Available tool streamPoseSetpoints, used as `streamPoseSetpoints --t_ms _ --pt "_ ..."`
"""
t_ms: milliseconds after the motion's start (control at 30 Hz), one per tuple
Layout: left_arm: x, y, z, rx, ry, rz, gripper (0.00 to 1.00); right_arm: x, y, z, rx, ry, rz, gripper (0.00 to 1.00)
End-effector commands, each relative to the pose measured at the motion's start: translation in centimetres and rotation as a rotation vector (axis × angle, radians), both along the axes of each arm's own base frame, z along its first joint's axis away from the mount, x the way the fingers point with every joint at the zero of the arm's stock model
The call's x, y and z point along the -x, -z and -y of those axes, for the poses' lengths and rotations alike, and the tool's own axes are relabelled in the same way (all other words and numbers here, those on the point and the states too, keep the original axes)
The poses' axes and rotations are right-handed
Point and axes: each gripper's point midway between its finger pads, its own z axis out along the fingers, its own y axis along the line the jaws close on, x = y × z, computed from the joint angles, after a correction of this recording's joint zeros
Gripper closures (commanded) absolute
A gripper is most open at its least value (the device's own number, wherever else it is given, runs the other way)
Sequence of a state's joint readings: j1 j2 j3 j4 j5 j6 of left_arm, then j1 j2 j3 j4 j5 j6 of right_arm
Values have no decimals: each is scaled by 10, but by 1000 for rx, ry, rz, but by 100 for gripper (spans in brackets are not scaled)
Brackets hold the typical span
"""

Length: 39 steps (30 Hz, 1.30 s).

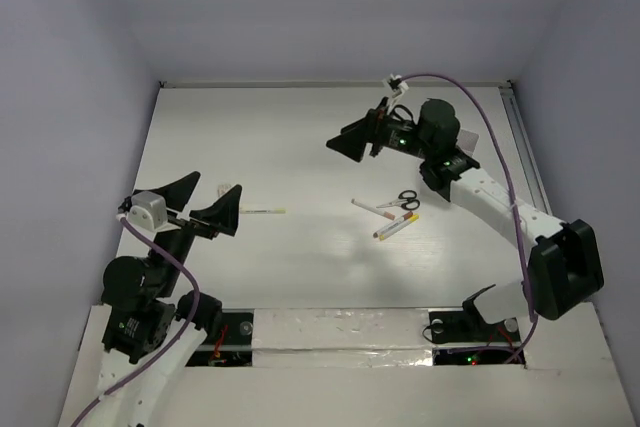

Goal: Sort the stationery into containers
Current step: Pick up the stationery from the center of the board.

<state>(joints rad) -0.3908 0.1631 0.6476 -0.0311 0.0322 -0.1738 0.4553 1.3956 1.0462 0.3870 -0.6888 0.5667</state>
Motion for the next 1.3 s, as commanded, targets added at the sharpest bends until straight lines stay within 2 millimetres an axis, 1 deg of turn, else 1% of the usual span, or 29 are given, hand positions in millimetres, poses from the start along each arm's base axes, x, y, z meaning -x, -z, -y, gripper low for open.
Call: streamPoseSetpoints --t_ms 0,100,167,200,233,267,300,367,433,467,533,567,600,667,700,767,800,833,867,900,933,967,1000,1033,1067,1133,1200,1233,1267 --pt "0 -9 5 -12 26 14 1 -2 -8 -33 39 -5 53 0" --pt "2 -11 2 -12 14 30 1 -9 3 -55 97 13 53 0" --pt "1 -9 0 -9 0 24 1 -7 28 -80 164 -5 25 0" --pt "1 -10 -2 -5 -12 24 1 -13 21 -87 177 14 58 0" --pt "0 -10 -3 -4 -15 24 1 -14 39 -101 212 -1 34 0" --pt "1 -11 -3 -1 -16 26 1 -15 46 -107 237 0 26 0" --pt "1 -11 -5 2 -23 26 1 -23 41 -114 244 25 46 0" --pt "0 -12 -12 21 -59 25 1 -35 69 -124 300 52 7 0" --pt "0 -12 -19 39 -95 18 1 -45 71 -135 307 70 7 0" --pt "0 -12 -22 46 -111 15 1 -45 92 -146 348 76 -20 0" --pt "-1 -12 -28 65 -142 8 1 -47 104 -159 379 81 -13 0" --pt "-1 -11 -31 71 -153 8 1 -52 101 -165 386 99 -1 0" --pt "-1 -11 -31 72 -157 4 1 -49 119 -178 415 86 -13 0" --pt "-2 -10 -32 74 -162 0 1 -51 122 -191 436 102 -6 3" --pt "-2 -11 -33 78 -166 2 1 -46 140 -202 464 86 -18 4" --pt "-1 -12 -33 81 -165 4 1 -43 149 -214 487 81 -19 4" --pt "-1 -13 -34 82 -166 5 1 -46 141 -223 478 94 4 3" --pt "-1 -13 -34 84 -166 5 1 -42 161 -233 507 82 -4 3" --pt "-1 -13 -34 89 -169 5 1 -44 168 -234 527 87 -13 3" --pt "0 -13 -37 95 -180 6 1 -45 156 -246 506 98 10 3" --pt "0 -13 -38 98 -185 3 1 -42 176 -255 532 89 -1 3" --pt "1 -14 -39 103 -190 5 1 -45 184 -257 550 95 -7 3" --pt "1 -13 -41 106 -198 5 1 -42 187 -264 558 97 4 3" --pt "1 -14 -41 108 -197 9 1 -54 175 -269 541 138 30 3" --pt "2 -15 -41 110 -197 12 1 -50 195 -275 574 137 26 3" --pt "3 -16 -41 111 -193 18 1 -58 190 -284 566 183 58 4" --pt "5 -17 -38 105 -174 25 1 -63 212 -288 590 221 56 5" --pt "4 -16 -37 104 -171 25 1 -61 216 -293 590 224 65 5" --pt "4 -17 -37 104 -169 27 1 -64 199 -297 559 230 81 5"
